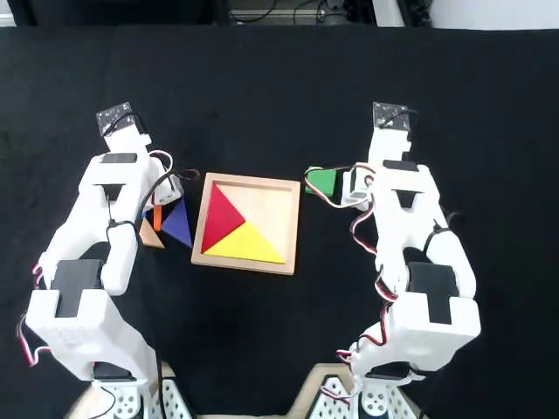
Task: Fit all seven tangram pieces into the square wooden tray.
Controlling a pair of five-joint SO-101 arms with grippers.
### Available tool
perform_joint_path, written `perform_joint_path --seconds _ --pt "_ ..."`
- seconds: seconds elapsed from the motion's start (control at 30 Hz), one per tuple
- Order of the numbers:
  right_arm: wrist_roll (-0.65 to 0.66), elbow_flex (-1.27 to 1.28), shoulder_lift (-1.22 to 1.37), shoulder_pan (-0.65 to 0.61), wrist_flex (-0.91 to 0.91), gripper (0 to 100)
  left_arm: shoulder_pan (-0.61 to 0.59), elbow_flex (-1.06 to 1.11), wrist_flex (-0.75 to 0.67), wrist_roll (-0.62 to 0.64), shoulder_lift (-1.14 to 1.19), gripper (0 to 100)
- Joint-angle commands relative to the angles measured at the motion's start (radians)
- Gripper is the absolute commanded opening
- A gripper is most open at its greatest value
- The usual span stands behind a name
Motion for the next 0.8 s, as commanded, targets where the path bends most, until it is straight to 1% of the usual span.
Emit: perform_joint_path --seconds 0.0,0.3,0.37,0.43,0.5,0.63,0.77 --pt "0.002 -0.001 -0.044 -0.018 -0.012 1.1 -0.007 -0.045 -0.005 0.003 -0.015 11" --pt "0.002 -0.001 -0.044 -0.018 -0.012 1.1 -0.068 -0.042 0.003 0.003 -0.015 10" --pt "0.002 -0.001 -0.044 -0.018 -0.012 1.1 -0.061 -0.068 0.057 0.003 -0.018 9" --pt "0.002 -0.001 -0.044 -0.018 -0.012 1.1 -0.050 -0.104 0.141 -0.009 -0.044 2" --pt "0.002 -0.001 -0.044 -0.018 -0.012 1.1 -0.028 -0.113 0.183 -0.044 -0.092 4" --pt "0.002 -0.005 -0.044 -0.006 -0.012 1.1 0.022 -0.084 0.180 -0.094 -0.216 3" --pt "-0.009 -0.008 -0.048 0.052 -0.015 1.1 0.134 -0.093 0.218 -0.158 -0.368 3"
